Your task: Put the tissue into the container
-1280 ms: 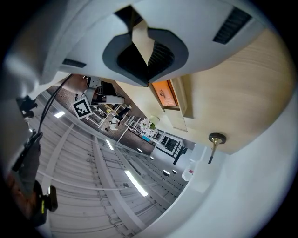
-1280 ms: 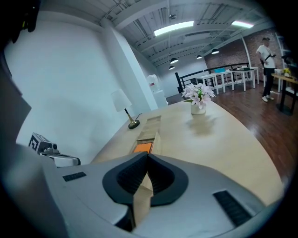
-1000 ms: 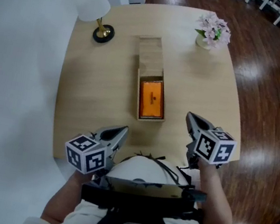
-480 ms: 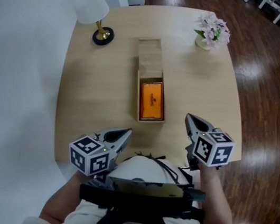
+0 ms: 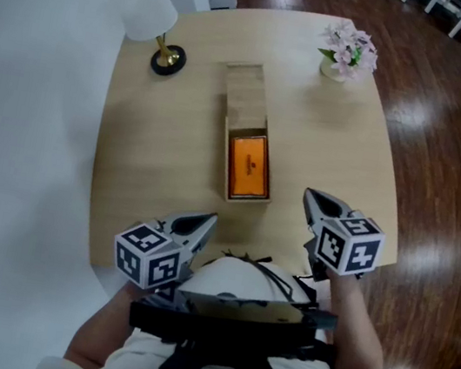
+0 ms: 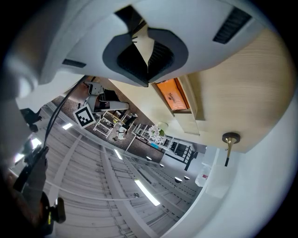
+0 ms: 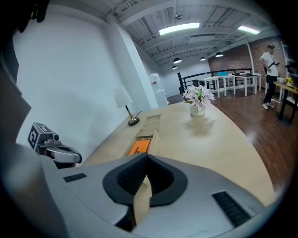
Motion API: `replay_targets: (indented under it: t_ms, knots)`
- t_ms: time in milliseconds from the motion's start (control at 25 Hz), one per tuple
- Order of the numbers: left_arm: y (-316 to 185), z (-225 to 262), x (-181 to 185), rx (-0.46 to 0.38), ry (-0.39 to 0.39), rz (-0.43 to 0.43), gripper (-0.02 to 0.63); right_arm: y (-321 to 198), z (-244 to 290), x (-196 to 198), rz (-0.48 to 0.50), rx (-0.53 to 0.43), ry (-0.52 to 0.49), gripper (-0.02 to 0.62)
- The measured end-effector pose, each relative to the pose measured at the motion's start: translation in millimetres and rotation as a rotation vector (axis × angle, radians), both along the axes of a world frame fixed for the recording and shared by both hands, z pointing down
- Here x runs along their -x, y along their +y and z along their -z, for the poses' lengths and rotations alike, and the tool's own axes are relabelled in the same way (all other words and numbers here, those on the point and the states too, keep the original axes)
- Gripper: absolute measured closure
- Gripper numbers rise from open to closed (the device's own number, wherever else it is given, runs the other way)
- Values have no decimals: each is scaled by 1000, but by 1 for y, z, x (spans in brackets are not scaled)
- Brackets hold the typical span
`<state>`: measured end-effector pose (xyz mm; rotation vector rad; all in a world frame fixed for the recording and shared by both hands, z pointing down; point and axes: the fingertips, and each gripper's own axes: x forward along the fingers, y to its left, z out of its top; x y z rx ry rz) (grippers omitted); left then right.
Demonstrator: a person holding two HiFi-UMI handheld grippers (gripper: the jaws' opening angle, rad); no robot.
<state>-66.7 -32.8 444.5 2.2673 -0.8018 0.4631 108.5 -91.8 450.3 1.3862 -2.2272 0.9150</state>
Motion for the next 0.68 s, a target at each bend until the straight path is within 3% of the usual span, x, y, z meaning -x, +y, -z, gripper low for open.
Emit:
replay_targets:
  t_ms: [680]
  knots:
    - [0,-1,-1,3,-18,-26,614,-1,-1,4,39,-16,72,609]
